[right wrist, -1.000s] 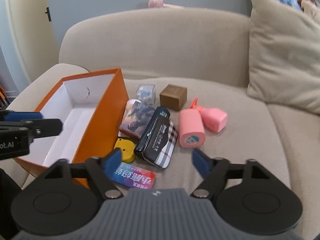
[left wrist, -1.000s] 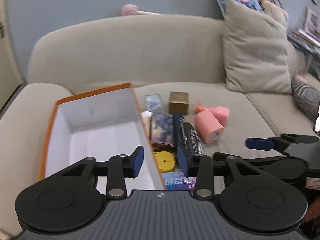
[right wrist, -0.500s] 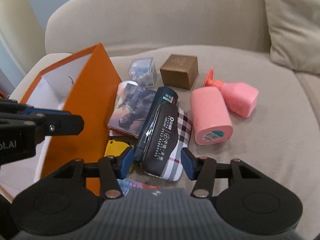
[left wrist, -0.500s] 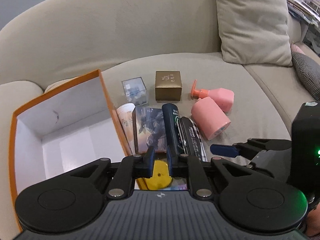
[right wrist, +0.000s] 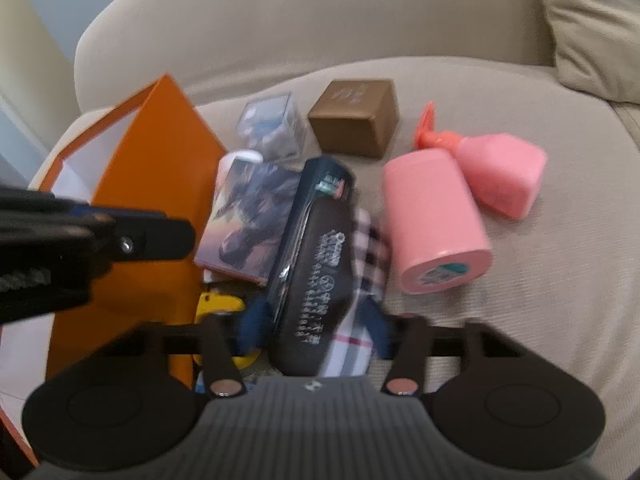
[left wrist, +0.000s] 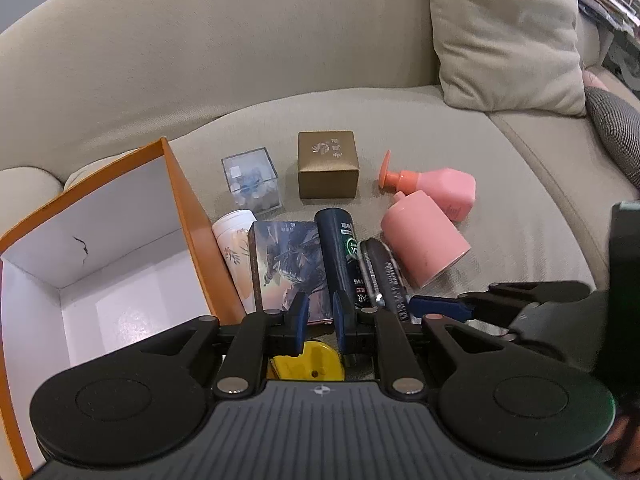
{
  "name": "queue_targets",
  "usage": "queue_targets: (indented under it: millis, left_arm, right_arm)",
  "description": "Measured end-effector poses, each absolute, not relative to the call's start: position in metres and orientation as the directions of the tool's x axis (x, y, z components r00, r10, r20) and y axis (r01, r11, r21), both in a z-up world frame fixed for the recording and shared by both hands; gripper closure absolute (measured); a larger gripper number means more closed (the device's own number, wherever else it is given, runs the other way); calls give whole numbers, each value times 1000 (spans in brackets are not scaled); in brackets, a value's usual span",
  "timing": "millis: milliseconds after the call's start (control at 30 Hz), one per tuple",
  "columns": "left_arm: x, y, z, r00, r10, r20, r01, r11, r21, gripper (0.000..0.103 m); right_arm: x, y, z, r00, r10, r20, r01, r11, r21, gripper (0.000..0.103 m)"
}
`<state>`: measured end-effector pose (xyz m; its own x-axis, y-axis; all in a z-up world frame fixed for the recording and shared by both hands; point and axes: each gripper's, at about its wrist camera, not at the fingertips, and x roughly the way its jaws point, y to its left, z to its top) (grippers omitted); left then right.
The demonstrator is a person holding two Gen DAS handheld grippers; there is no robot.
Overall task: Organize rigid objects
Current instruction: 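Move the right gripper down over the black-and-white plaid phone case, then close the right gripper on the plaid case while the left gripper approaches the silver photo card box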
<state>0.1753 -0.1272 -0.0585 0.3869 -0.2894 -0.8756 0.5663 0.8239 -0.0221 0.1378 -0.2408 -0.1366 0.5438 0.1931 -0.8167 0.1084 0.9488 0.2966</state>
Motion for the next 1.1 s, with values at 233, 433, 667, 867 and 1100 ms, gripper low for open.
queue_targets:
  millis: [233,433,667,867,1100]
  left_arm:
    - [185,-138,-63,335,-291,-896,582,812,-45,85]
    - [208,-151,-66,336,-176,-925,601,796,67,71]
    - [232,-177,-86,282,-45,-958,633,759,151,59]
    - [238,-198,-104,310,68,-948,634,728,260,56]
    - [255,-204,-126,231,123,-965,629,738,245,41]
  right_arm:
    - [134,-248,-122,557,163,-815,98,961,259,78]
    - [147,-252,-128,549,147,-823,86,969,231,73]
    - [160,-263,-130,559,151,-815,93,966,243,74]
    - [151,-268,-131,569,160,-807,96,961,258,79]
    - [148,-275,-132,576,180,-797,96,954,285,80]
